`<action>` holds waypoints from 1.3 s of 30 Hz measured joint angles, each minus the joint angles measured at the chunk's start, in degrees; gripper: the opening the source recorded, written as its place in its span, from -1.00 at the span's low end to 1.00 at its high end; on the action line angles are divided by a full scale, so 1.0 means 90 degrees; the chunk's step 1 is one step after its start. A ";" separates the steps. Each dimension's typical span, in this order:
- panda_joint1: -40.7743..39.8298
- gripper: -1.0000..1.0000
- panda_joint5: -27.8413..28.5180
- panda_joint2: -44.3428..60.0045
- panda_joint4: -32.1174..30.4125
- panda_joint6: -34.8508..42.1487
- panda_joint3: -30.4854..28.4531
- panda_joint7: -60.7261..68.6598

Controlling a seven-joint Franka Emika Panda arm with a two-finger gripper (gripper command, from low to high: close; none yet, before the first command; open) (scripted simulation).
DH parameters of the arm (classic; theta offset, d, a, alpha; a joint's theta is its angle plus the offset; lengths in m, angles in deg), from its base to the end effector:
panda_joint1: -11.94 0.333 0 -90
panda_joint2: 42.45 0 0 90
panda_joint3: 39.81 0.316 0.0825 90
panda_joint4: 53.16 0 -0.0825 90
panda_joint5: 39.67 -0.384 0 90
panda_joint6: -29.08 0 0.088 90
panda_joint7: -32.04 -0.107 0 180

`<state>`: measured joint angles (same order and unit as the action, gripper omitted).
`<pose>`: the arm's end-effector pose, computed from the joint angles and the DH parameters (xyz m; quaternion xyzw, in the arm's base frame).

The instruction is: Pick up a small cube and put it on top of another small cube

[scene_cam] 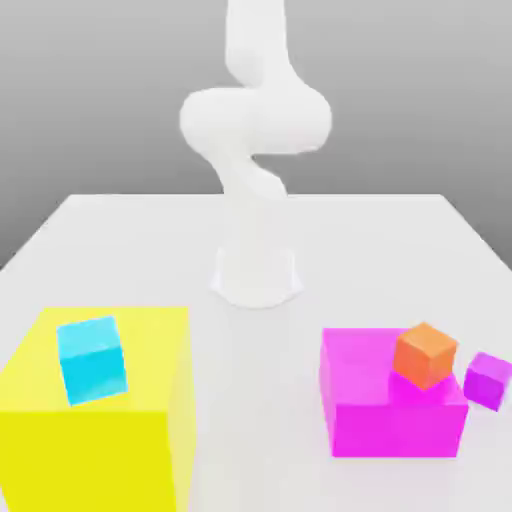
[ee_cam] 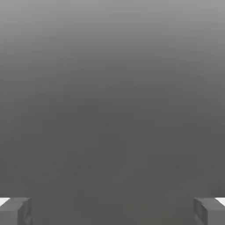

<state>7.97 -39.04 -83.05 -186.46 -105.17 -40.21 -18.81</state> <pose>0.3801 -0.0301 0.6692 -0.8295 0.4314 -0.3269 0.1375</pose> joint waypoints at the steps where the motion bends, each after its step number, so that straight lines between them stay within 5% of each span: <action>1: -0.0192 0.00 0.0026 0.0251 -0.0073 -0.0118 -0.0020 -0.0237; 16: -0.2321 0.00 0.0203 0.3725 -0.1083 -0.1762 -0.0932 -0.3389; 23: -0.3260 0.00 -0.0544 0.5371 -0.1551 -0.2522 -0.1346 -0.4256; 29: -0.3801 0.00 -0.1330 0.6765 -0.1411 -0.3515 -0.0844 -0.3928; 30: -0.3870 -1.00 -0.1387 0.6914 -0.1382 -0.3634 -0.0764 -0.3885; 39: -0.3763 -1.00 -0.1213 0.6568 -0.1455 -0.3369 -0.0911 -0.4023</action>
<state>-25.90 -49.96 -23.94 -199.56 -135.50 -48.41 -55.02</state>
